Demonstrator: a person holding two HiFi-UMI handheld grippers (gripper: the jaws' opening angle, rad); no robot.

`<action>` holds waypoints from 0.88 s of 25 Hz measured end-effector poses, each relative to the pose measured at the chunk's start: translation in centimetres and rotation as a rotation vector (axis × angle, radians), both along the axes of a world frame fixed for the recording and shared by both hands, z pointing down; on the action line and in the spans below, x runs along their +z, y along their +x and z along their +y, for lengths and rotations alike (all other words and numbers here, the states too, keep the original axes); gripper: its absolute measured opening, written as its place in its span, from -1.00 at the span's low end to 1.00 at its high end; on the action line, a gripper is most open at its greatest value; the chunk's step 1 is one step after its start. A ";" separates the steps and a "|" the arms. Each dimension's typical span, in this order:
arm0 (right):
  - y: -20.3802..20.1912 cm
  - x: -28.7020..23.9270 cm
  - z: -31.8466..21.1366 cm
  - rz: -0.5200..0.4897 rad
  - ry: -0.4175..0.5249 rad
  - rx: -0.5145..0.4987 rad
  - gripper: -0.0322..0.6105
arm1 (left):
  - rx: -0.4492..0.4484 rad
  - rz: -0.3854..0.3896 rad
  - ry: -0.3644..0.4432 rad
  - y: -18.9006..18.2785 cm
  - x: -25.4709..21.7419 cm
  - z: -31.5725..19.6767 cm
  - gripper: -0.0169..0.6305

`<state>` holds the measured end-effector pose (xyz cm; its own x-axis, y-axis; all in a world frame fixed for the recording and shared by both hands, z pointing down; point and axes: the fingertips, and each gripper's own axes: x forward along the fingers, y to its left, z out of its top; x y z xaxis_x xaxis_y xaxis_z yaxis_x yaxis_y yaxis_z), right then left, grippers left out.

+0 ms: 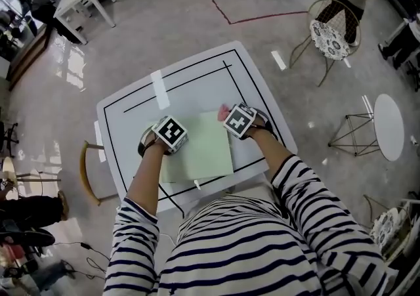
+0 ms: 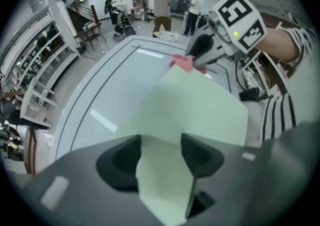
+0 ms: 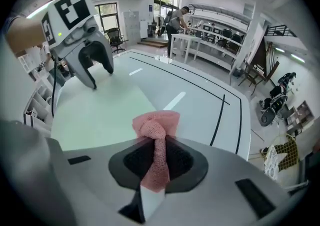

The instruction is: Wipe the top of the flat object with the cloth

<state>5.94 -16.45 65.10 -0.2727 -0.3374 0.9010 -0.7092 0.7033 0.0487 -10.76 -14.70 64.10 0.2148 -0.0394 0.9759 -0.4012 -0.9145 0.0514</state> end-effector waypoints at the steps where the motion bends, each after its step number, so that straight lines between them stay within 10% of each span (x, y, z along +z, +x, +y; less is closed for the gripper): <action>1: -0.5 0.0 -0.8 -0.008 0.006 -0.009 -0.74 | -0.021 0.009 0.008 -0.4 0.0 0.1 -0.16; 22: -3.1 -0.2 4.7 -0.096 -0.063 -0.277 -0.74 | -0.095 -0.006 0.011 -2.1 0.8 0.0 -0.14</action>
